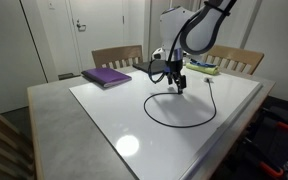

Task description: Put the charger straight across the board

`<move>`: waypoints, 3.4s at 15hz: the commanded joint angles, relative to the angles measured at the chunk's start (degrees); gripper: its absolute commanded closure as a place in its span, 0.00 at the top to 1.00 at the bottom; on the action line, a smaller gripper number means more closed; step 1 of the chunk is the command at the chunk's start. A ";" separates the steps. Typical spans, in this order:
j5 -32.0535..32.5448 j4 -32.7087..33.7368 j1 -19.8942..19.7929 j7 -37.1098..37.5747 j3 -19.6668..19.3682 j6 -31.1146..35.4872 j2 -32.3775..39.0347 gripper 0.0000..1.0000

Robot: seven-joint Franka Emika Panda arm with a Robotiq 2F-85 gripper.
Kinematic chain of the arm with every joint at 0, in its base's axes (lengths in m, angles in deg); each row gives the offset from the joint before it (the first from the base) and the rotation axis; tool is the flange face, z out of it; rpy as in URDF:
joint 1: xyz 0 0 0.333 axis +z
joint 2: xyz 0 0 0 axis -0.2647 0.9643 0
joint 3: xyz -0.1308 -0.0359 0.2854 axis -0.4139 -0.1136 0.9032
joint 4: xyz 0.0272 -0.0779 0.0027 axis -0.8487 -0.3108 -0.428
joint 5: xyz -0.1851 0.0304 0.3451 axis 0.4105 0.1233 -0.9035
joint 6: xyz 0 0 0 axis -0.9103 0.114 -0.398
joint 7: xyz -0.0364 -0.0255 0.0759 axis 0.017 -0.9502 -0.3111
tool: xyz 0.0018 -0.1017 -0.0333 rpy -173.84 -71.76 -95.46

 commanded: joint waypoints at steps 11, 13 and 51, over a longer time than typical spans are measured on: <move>1.31 4.03 -0.28 4.84 0.48 -0.91 2.17 1.00; -0.46 3.72 -0.98 5.17 1.17 -2.05 1.41 1.00; -17.65 -1.11 -8.03 -2.03 5.97 6.80 1.07 0.24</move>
